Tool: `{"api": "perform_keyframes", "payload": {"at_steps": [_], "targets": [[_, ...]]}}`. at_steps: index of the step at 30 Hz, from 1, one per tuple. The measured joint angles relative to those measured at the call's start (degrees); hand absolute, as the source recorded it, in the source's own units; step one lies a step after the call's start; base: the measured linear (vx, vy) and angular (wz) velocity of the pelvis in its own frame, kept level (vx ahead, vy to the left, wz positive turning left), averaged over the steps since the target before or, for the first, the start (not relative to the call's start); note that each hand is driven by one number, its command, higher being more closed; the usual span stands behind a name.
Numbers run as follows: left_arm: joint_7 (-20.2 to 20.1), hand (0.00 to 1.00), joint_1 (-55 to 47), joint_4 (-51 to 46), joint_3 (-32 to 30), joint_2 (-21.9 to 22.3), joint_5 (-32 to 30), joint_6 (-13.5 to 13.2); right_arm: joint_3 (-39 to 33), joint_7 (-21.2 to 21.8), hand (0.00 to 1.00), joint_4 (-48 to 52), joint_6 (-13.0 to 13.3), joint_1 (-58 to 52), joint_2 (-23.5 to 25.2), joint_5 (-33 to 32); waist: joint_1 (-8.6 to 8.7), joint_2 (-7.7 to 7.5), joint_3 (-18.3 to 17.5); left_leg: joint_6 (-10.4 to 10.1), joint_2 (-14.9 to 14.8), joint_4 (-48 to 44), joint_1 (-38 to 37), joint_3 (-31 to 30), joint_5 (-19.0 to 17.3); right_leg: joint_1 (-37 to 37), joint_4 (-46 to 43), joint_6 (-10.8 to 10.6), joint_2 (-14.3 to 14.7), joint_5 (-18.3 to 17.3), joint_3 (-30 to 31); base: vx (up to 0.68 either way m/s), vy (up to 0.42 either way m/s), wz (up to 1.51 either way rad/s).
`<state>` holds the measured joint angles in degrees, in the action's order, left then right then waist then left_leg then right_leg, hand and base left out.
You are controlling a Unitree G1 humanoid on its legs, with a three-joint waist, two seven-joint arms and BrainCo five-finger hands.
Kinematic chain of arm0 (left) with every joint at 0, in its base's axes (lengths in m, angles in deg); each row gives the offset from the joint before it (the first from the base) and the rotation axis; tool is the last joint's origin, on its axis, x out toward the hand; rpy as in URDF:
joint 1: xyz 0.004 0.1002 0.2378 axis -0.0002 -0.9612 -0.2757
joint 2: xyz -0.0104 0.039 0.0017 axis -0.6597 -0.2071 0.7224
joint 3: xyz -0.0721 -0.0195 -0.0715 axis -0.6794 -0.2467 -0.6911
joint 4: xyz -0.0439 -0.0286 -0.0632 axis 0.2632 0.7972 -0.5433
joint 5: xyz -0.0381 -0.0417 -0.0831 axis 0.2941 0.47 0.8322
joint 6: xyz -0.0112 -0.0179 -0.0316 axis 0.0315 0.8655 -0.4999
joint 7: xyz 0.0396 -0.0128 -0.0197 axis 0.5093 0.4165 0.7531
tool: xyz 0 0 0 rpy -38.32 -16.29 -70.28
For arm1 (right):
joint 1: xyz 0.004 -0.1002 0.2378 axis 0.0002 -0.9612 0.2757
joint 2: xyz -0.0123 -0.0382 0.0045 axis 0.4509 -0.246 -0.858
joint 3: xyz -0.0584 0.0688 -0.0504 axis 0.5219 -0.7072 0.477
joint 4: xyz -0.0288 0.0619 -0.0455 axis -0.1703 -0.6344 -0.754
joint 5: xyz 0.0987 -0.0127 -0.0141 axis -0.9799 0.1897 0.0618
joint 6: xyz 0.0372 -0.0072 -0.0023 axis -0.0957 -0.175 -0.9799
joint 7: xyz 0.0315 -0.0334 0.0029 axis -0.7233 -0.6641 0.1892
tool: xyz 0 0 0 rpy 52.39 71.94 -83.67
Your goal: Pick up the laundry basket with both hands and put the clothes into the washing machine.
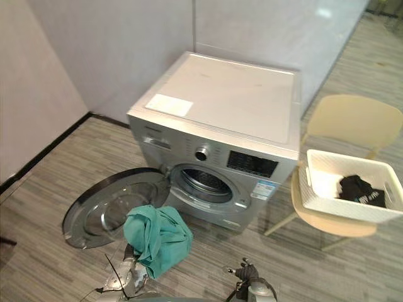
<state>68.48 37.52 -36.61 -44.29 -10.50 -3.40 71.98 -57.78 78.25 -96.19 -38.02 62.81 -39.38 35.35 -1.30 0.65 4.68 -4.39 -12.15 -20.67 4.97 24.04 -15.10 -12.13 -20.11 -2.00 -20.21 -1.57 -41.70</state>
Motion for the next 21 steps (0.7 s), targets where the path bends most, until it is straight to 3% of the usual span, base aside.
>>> {"api": "perform_keyframes", "payload": {"at_steps": [5, 6, 7, 9, 10, 11, 12, 14, 17, 18, 21], "targets": [[2.47, 1.0, 3.83, 3.68, -4.82, 0.06, 7.87, 0.2, 6.66, -0.03, 0.0, 0.64, -0.15, 2.87, -3.1, 3.01, 0.3, 0.39, 5.91, -0.95, -5.95, -5.95, 3.46, 1.88, -0.28, -4.05, -1.32, 2.15, 5.27, -1.81, 2.64, 0.08, -0.162, -0.47], [3.7, 1.0, 5.79, 3.76, -7.84, 0.01, 10.04, 0.17, 11.74, -0.07, 0.0, 1.74, -0.2, 5.13, -3.92, 3.51, 0.19, 0.14, 9.53, -0.11, -8.61, -13.13, 6.7, -1.09, -0.59, -4.97, -1.76, 3.59, 7.01, -2.45, 4.37, 0.0, -0.211, -0.76], [4.5, 1.0, 6.76, 3.76, -8.58, -0.1, 11.35, 0.08, 13.28, -0.16, 0.0, 2.3, -0.2, 5.91, -3.94, 3.71, 0.3, -0.34, 10.78, 0.38, -9.36, -16.5, 9.43, -3.93, -1.02, -5.27, -1.87, 4.09, 7.44, -2.77, 4.63, -0.04, -0.215, -0.73], [6.43, 1.0, 11.69, 4.46, -9.89, -0.52, 14.31, -0.83, 16.6, -0.25, 0.0, 5.16, -0.12, 7.96, -3.54, 3.71, 0.42, -2.34, 14.57, 0.0, -7.19, -17.83, 15.42, -11.84, -2.59, -6.94, -2.57, 4.69, 7.38, -2.85, 5.83, -0.06, -0.08, -0.37], [7.52, 1.0, 15.45, 5.3, -9.91, -0.4, 15.95, -1.16, 16.72, -0.37, 0.0, 7.27, 0.03, 8.16, -4.1, 3.64, 0.48, -2.98, 15.13, -0.05, -5.6, -12.64, 17.81, -12.74, -0.9, -9.6, -4.06, 4.65, 7.07, -2.89, 6.38, -0.04, -0.019, -0.3], [8.22, 1.0, 16.71, 5.59, -10.01, -0.22, 16.7, -1.61, 16.8, -0.51, 0.0, 8.34, 0.06, 8.4, -4.28, 3.46, 0.35, -2.88, 15.46, -1.72, -5.47, -10.24, 18.52, -12.99, 1.94, -11.11, -5.14, 4.52, 7.42, -2.99, 7.19, -0.06, 0.048, -0.46], [9.26, 1.0, 19.53, 6.62, -10.9, -0.5, 18.0, -2.41, 17.0, -1.29, 0.0, 9.67, 0.01, 9.59, -3.32, 2.93, 0.21, -4.88, 16.86, -2.0, -4.84, -10.39, 18.73, -11.56, 2.0, -13.22, -6.35, 4.4, 6.81, -3.0, 8.99, -0.04, 0.042, -0.37], [12.41, 1.0, 27.22, 8.78, -14.39, -1.46, 21.39, -3.64, 18.0, -3.1, 0.0, 12.97, 0.23, 12.71, -2.9, 1.87, 1.61, -7.0, 19.79, -1.8, -3.75, -14.41, 23.41, -11.45, 2.04, -17.84, -9.93, 4.54, 4.38, -2.81, 9.99, -0.05, 0.092, -0.13], [15.37, 1.0, 36.0, 12.1, -15.77, -2.67, 23.99, -5.39, 17.8, -6.22, 0.0, 13.35, 0.33, 18.06, -3.11, 1.86, 3.06, -7.31, 22.68, -1.03, -3.47, -23.73, 31.3, -13.63, 1.56, -23.45, -17.37, 4.89, 1.39, -4.32, 10.44, -0.1, 0.09, 0.17], [16.38, 1.0, 39.46, 12.19, -16.27, -2.88, 24.73, -6.06, 17.59, -7.31, 0.0, 16.28, 0.49, 18.47, -3.05, 1.74, 3.33, -7.3, 23.52, 0.31, -3.52, -27.54, 35.03, -14.87, 0.46, -25.94, -20.64, 4.78, 0.23, -6.17, 10.45, -0.12, 0.077, 0.22], [17.79, 1.0, 46.58, 10.11, -16.75, -4.1, 25.31, -6.73, 14.62, -9.41, 0.0, 24.24, 0.81, 17.5, -1.85, 0.76, 3.63, -7.37, 24.73, 1.27, -3.84, -35.1, 44.13, -17.44, -4.76, -33.93, -30.75, 5.25, -2.97, -10.25, 10.46, -0.15, 0.083, 0.31]]}}
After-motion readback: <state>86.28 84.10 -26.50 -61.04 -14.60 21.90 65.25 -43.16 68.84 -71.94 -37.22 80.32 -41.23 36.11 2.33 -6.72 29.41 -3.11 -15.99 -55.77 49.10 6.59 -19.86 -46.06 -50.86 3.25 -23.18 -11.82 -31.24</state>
